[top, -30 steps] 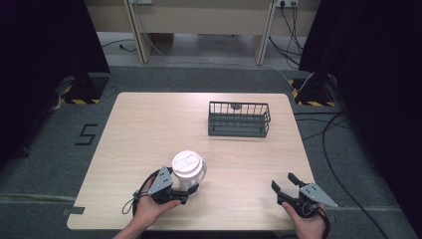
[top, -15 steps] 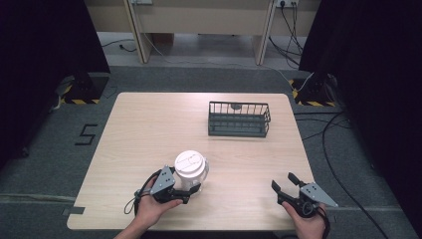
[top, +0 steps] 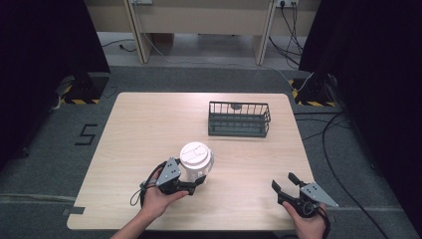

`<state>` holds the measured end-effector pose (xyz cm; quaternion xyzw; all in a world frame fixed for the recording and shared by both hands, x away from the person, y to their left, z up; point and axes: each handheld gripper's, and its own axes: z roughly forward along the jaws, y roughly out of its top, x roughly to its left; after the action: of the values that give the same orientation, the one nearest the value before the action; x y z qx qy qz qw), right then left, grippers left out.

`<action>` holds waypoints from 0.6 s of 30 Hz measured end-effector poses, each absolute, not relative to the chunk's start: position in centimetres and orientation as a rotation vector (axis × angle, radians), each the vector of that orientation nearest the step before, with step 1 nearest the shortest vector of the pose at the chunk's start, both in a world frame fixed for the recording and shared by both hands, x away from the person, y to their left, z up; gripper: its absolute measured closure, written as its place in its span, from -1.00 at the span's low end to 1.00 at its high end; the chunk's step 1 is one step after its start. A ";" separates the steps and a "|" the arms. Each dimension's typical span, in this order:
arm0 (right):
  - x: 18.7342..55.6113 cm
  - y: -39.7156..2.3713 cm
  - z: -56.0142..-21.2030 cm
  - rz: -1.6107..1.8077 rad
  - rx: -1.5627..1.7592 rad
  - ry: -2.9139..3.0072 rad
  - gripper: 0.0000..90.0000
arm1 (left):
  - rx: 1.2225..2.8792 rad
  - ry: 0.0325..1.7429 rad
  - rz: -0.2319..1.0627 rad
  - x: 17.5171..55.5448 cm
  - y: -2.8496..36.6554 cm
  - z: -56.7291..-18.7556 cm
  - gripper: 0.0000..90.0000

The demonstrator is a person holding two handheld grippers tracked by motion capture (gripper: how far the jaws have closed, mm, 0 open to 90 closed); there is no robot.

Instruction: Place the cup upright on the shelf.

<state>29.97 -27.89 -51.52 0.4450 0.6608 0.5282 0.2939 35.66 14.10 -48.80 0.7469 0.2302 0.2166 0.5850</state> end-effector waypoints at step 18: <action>30.0 -28.0 -51.5 1.411 1.193 1.753 -0.38 | 1.730 0.555 0.563 39.2 12.7 -47.1 -0.61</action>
<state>30.02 -27.97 -51.53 0.4477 0.6581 0.5296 0.2931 39.18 12.72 -47.10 0.7403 0.2375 0.2408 0.5810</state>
